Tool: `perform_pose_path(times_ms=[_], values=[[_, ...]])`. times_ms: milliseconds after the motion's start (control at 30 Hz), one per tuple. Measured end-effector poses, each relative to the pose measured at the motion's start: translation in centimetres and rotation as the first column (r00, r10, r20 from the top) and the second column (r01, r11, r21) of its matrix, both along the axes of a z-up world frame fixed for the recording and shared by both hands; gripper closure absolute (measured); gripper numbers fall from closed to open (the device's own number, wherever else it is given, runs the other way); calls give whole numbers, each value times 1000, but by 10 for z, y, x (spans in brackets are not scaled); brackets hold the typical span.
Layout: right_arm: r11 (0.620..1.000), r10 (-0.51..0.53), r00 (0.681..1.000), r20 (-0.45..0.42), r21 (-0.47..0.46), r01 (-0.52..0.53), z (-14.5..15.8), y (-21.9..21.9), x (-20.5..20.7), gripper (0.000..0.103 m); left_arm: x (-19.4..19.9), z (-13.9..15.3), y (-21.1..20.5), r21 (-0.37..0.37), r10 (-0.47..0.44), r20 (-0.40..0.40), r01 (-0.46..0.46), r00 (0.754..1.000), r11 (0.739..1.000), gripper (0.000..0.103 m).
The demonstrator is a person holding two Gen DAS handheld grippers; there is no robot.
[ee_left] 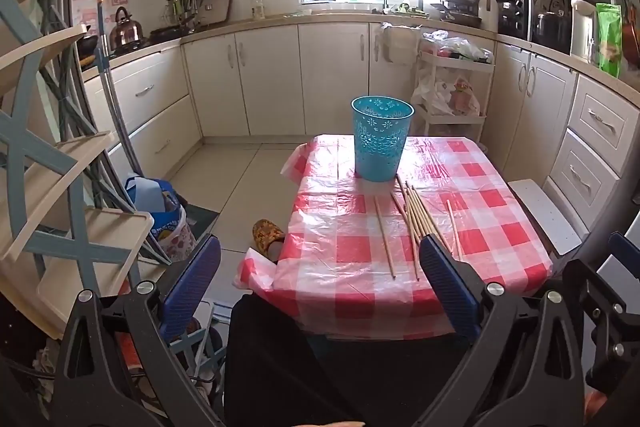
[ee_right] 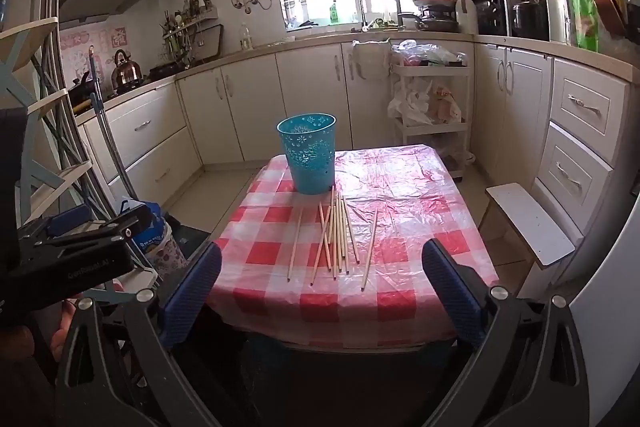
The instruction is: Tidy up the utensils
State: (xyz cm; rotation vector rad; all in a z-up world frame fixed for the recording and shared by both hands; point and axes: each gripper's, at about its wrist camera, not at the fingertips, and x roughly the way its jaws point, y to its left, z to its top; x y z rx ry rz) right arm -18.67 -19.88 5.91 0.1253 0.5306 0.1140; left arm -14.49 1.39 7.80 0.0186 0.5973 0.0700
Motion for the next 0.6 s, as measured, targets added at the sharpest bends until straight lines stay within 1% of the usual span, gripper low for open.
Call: perform_pose_path(times_ms=[67, 100, 133, 200, 233, 333, 400, 600], values=[[1000, -5, 1000, 4, 5, 5, -1, 3, -5, 7, -3, 1, -1, 5, -8, 0, 8, 1000, 1000, 8], [1000, -6, 1000, 4, 9, 6, 6, -4, -6, 7, -5, 2, -1, 9, -11, 1, 11, 1000, 1000, 8], [1000, -7, 1000, 8, 10, 7, 7, -4, -7, 7, -10, 0, -10, 16, -11, 3, 11, 1000, 1000, 8], [1000, -6, 1000, 15, 10, 5, 7, -3, -8, 7, -14, 0, -10, 18, -12, 4, 12, 1000, 1000, 8], [1000, 1, 1000, 30, 2, -1, 7, -3, -17, 7, -15, 0, -9, 17, -13, 5, 13, 1000, 1000, 8], [1000, 2, 999, 38, 11, -2, 9, -2, -26, 7, -18, 0, -15, 19, -13, 3, 13, 1000, 1000, 8], [1000, 2, 1000, 31, 28, -3, 6, -2, -26, 7, -21, 0, -15, 17, -15, 3, 15, 1000, 1000, 8], [1000, 10, 1000, 30, 24, -11, 2, 1, -33, 7, -31, 0, -20, 21, -17, 5, 17, 1000, 1000, 8]])
